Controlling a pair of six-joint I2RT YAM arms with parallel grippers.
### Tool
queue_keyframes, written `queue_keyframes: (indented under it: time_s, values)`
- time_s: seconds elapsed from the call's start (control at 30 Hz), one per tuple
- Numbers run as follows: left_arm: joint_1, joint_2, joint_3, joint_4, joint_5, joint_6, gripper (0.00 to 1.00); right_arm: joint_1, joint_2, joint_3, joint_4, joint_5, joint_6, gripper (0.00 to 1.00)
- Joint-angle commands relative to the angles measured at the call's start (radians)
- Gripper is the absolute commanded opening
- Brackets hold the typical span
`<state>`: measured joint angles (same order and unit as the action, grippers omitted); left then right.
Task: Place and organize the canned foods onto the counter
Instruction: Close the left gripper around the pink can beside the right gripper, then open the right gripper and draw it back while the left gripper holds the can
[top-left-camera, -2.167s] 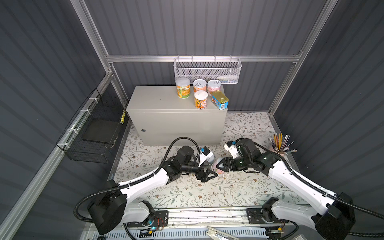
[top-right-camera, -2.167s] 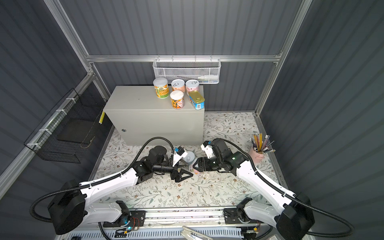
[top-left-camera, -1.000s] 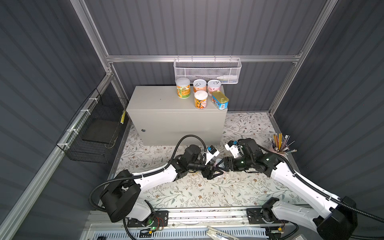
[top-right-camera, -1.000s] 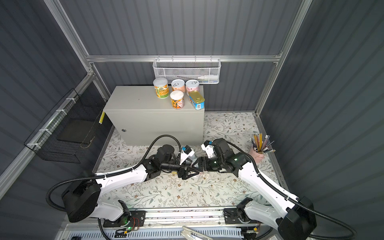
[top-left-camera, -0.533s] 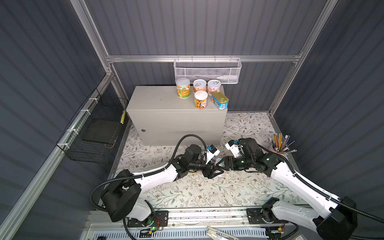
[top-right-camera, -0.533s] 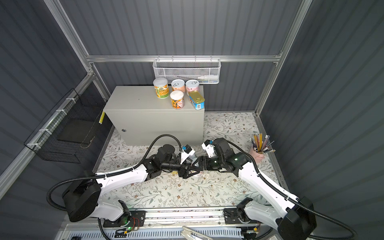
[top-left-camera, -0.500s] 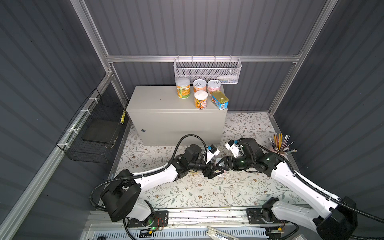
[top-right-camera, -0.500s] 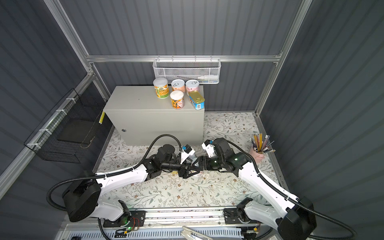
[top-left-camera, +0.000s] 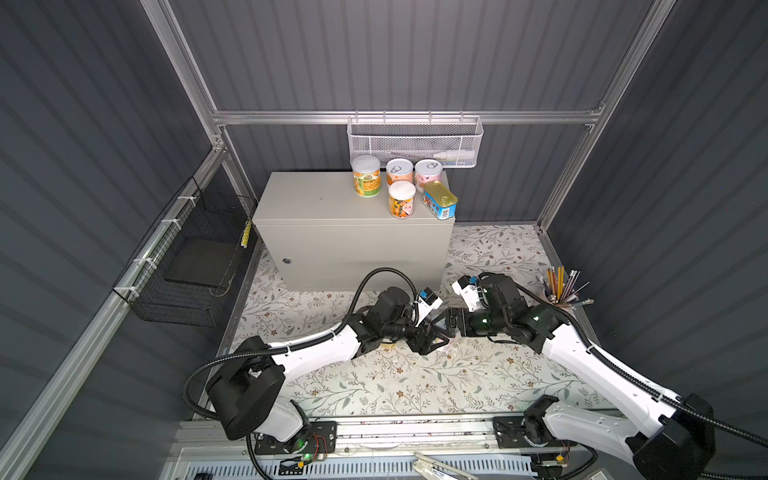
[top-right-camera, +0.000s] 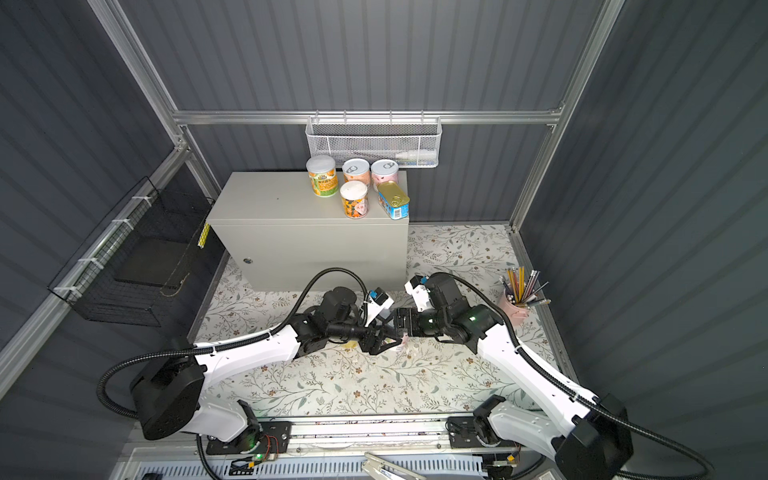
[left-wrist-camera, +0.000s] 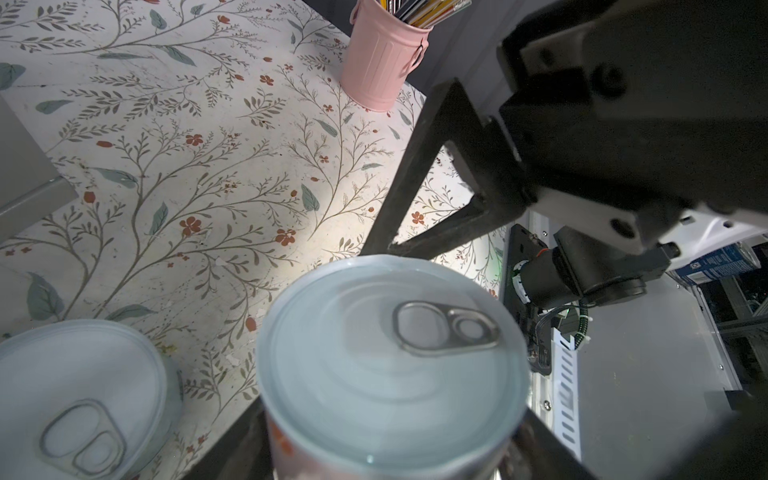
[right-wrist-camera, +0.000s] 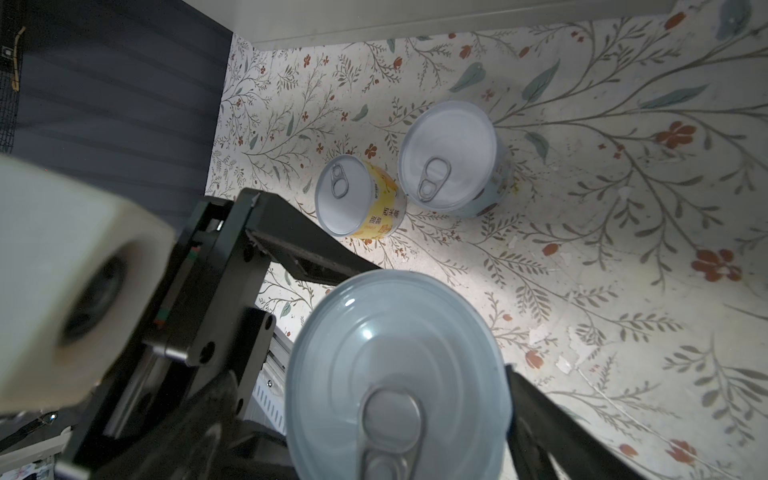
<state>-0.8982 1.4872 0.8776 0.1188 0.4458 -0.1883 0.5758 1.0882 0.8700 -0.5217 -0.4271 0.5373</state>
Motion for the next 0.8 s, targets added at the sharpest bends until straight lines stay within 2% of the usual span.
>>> queue_keyframes:
  time_s: [0.0, 0.23, 0.5, 0.53, 0.77]
  values:
    - [0.002, -0.001, 0.085, 0.026, -0.022, 0.010, 0.41, 0.008, -0.035, -0.031, -0.031, -0.014, -0.019, 0.99]
    - [0.002, -0.028, 0.106, -0.036, -0.046, 0.027, 0.41, -0.003, -0.070, -0.040, -0.078, 0.015, -0.027, 0.99]
    - [0.003, -0.075, 0.158, -0.179, -0.109, 0.073, 0.40, -0.012, -0.101, 0.037, -0.107, 0.039, -0.053, 0.99]
    - [0.002, -0.079, 0.165, -0.192, -0.141, 0.075, 0.40, -0.011, -0.104, 0.042, -0.109, 0.040, -0.054, 0.99]
    - [0.002, -0.140, 0.213, -0.265, -0.181, 0.077, 0.40, -0.014, -0.163, 0.040, -0.112, 0.080, -0.049, 0.99]
